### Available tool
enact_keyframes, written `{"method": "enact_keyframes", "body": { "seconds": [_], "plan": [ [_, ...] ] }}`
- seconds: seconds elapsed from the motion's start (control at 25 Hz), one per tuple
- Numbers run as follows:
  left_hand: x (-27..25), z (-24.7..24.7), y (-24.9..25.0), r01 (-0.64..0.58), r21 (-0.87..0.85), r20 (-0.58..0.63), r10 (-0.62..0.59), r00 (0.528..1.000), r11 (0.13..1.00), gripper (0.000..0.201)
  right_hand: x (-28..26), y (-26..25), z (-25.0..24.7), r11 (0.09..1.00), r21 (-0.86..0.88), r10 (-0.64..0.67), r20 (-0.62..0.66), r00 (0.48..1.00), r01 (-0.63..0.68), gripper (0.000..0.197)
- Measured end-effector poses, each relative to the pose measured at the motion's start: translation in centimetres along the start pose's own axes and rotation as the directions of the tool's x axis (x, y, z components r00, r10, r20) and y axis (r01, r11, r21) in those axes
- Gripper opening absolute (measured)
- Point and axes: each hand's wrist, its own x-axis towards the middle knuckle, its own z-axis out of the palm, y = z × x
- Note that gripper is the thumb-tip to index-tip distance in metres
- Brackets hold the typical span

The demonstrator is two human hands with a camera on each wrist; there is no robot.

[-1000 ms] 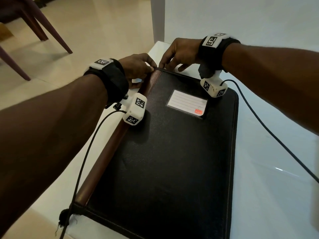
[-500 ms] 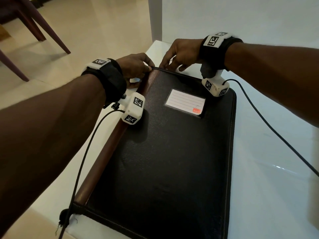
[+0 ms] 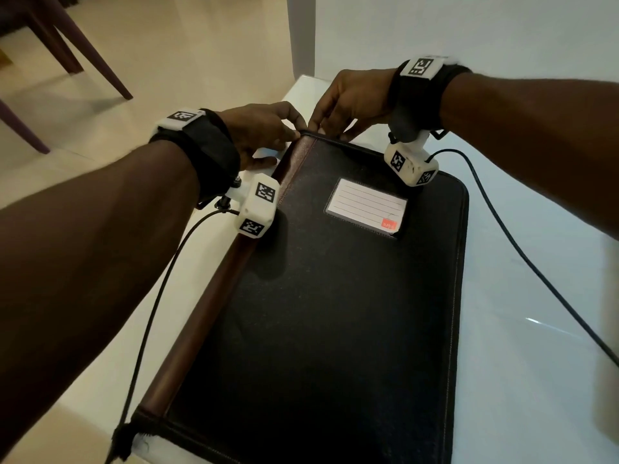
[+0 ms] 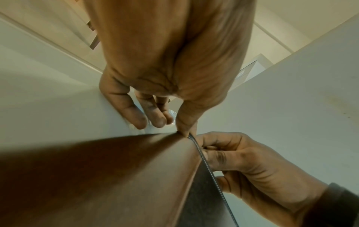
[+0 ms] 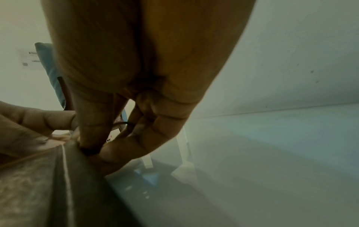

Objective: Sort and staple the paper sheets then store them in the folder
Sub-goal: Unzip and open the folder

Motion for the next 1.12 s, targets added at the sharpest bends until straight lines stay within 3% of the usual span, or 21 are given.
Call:
{"method": "enact_keyframes", "body": {
  "seconds": [0.24,0.36,0.52,1.12],
  "plan": [
    [0.2,0.0,0.2,0.009,0.005,-0.007,-0.009,1.0,1.0,0.023,-0.1,-0.2,-0.2,0.999,0.034,0.039,0.043,0.998,-0.04,0.028],
    [0.4,0.0,0.0,0.016,0.01,-0.005,-0.016,1.0,1.0,0.024,0.6,-0.3,0.0,0.998,-0.065,0.005,0.08,0.997,0.0,0.032],
    [0.5,0.0,0.0,0.012,0.03,-0.023,-0.012,1.0,0.999,0.024,0.3,-0.5,0.5,0.993,-0.121,-0.013,-0.036,0.999,0.009,0.031],
    [0.6,0.4,0.1,0.005,0.043,-0.039,-0.003,0.999,0.999,0.024,-4.4,3.6,-1.7,0.947,-0.305,-0.099,0.03,0.995,0.103,0.027]
  ]
}}
